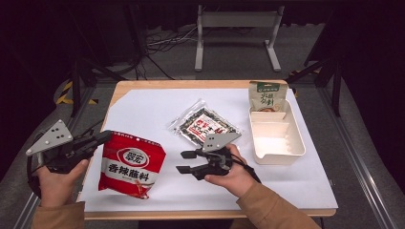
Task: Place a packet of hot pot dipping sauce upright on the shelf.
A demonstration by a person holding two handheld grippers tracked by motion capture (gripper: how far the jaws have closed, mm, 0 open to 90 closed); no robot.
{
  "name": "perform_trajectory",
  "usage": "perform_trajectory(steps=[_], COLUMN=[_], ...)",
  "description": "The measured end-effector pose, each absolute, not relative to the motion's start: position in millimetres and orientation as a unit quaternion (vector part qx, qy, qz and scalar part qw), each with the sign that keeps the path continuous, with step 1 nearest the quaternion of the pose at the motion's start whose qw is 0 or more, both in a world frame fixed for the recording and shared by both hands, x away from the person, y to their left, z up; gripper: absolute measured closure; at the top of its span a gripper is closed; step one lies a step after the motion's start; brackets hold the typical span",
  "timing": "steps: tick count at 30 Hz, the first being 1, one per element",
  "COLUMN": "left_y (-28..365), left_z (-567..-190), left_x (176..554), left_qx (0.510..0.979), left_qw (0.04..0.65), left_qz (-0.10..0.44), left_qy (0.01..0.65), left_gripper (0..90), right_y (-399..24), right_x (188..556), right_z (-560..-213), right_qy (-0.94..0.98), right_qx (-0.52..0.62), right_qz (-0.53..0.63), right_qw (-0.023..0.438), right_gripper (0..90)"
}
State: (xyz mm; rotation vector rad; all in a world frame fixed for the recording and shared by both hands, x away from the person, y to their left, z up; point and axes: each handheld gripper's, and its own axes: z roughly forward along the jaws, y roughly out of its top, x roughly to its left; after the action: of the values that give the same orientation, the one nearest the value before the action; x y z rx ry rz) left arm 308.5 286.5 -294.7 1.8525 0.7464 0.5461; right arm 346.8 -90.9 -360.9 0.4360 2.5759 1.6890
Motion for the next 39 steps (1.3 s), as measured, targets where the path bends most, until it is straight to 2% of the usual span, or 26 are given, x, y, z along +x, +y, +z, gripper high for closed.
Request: perform_trajectory(steps=[8, 15, 28, 33, 36, 39], left_y=[288, 284, 274, 272, 272, 273], left_z=[-295, -294, -293, -292, -293, -293], left_x=[307, 309, 309, 309, 309, 308], left_qx=[0.768, 0.769, 0.777, 0.779, 0.779, 0.778], left_qw=[0.513, 0.517, 0.517, 0.514, 0.516, 0.518], left_qz=[0.225, 0.222, 0.217, 0.219, 0.217, 0.214], left_qy=[0.309, 0.303, 0.288, 0.283, 0.283, 0.285], left_gripper=[90.0, 90.0, 90.0, 90.0, 90.0, 90.0], right_y=[-64, -52, -33, -28, -22, -16], right_x=[353, 356, 355, 355, 357, 357], right_z=[-365, -367, -372, -373, -378, -383], right_qy=[0.819, 0.809, 0.811, 0.813, 0.806, 0.809], right_qx=[0.142, 0.156, 0.155, 0.157, 0.164, 0.164], right_qz=[0.556, 0.567, 0.563, 0.561, 0.568, 0.563], right_qw=[0.005, 0.004, 0.007, 0.003, -0.027, -0.029], right_gripper=[50.9, 55.2, 55.9, 60.6, 63.8, 65.4])
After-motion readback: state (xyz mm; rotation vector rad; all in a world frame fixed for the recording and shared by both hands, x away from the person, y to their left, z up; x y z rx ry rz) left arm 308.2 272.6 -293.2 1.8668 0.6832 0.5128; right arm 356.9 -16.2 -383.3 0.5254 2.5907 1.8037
